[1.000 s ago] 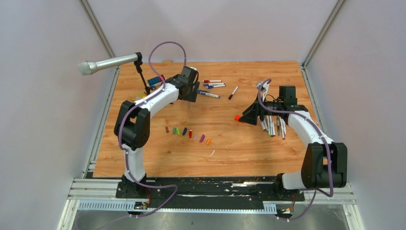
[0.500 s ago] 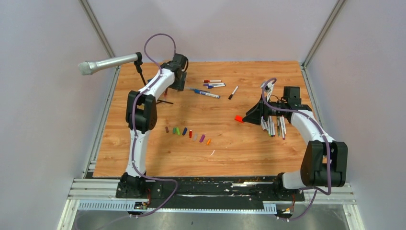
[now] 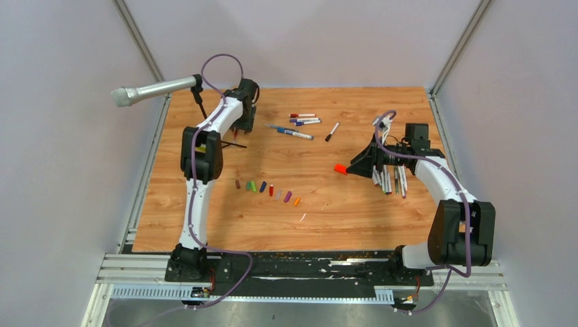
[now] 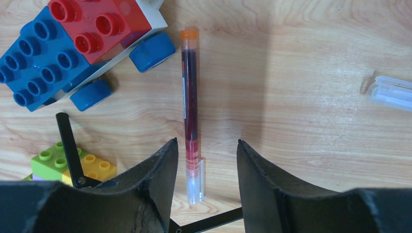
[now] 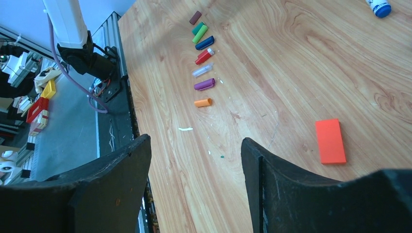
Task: Open the pen caps
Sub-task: Pick up the pen from the center of the board.
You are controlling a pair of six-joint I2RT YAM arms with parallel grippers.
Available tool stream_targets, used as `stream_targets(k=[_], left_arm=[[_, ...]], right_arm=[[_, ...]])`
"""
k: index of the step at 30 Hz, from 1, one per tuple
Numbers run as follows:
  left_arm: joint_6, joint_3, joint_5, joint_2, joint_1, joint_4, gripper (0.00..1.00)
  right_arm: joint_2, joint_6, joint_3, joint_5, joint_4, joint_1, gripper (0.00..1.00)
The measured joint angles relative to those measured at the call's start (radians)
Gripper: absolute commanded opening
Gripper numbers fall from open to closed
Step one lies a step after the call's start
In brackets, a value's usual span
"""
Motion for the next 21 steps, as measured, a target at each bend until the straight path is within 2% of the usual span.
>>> stream_targets(k=[11,21], left_arm=[[0.003,0.000,0.114,0.011,0.042,0.000,0.37],[-0.014,-0.069,0.257,-0.020,0.052,0.071,0.10]], right_arm=[[0.000,0.000,0.000,-0.030,0.000,-0.019,0.68],[-0.002,0.000,0.000,-0.053,0.000,-0.043,0.68]])
